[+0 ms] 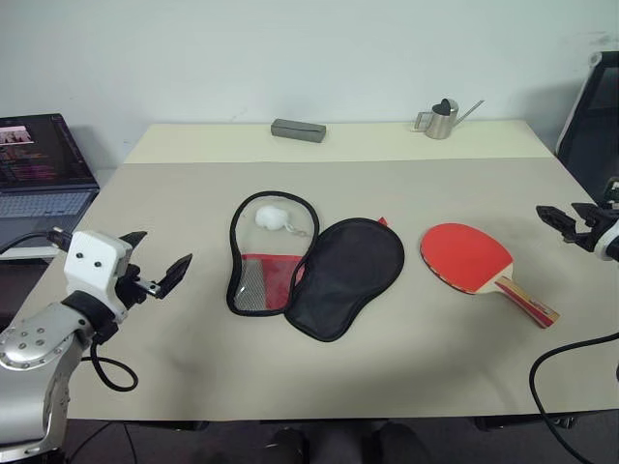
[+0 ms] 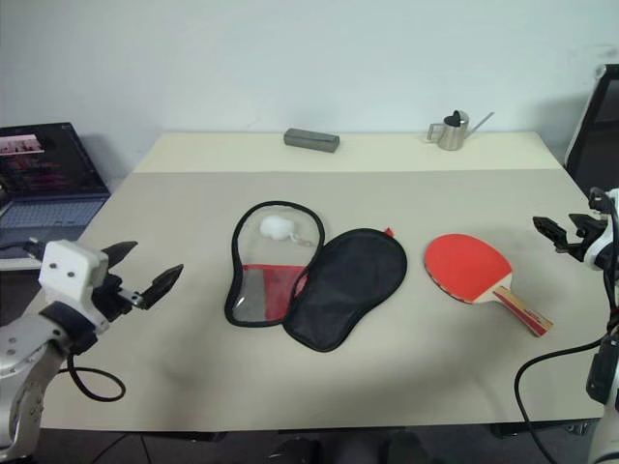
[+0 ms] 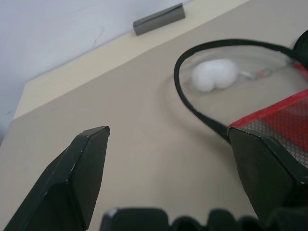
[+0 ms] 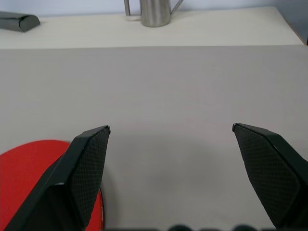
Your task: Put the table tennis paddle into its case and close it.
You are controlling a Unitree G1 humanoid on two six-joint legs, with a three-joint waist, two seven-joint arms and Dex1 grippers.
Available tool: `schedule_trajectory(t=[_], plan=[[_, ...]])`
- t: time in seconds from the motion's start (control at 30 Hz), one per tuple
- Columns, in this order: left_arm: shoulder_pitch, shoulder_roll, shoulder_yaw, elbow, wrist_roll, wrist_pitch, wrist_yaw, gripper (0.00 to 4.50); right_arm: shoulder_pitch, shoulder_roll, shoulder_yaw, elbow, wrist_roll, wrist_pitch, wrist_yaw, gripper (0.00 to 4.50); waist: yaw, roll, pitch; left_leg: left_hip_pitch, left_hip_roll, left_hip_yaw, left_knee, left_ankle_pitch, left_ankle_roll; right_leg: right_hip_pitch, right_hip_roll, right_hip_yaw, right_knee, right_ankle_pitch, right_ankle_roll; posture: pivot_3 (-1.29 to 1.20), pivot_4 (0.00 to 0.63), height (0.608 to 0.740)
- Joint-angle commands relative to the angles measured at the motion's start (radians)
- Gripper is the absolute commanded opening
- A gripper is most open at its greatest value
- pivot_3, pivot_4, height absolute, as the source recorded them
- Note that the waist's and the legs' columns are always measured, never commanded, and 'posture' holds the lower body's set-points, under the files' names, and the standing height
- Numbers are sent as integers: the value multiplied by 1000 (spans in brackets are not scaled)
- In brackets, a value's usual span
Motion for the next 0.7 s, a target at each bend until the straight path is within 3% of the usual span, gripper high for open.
schedule_trajectory(t=[0.03, 0.43, 0.7], plan=[[-2, -4, 16, -13, 22, -33, 20, 4281, -44, -18, 11, -13, -24, -20, 17, 4461, 1, 0, 0, 0, 0, 0, 0, 0, 0, 0, 0, 0, 0, 0, 0, 0, 150, 740], [-21, -37, 41, 9, -1, -73, 6, 4281, -89, -16, 13, -33, -39, -6, 82, 4461, 3, 0, 0, 0, 4, 3, 0, -1, -1, -1, 4, 2, 0, 1, -1, 0, 150, 740], [7, -10, 98, 24, -42, -86, -49, 4281, -59, 2, 23, -68, -34, 24, 137, 4461, 2, 0, 0, 0, 5, 4, 0, -1, -1, -2, 4, 2, 0, 1, -1, 0, 150, 740]])
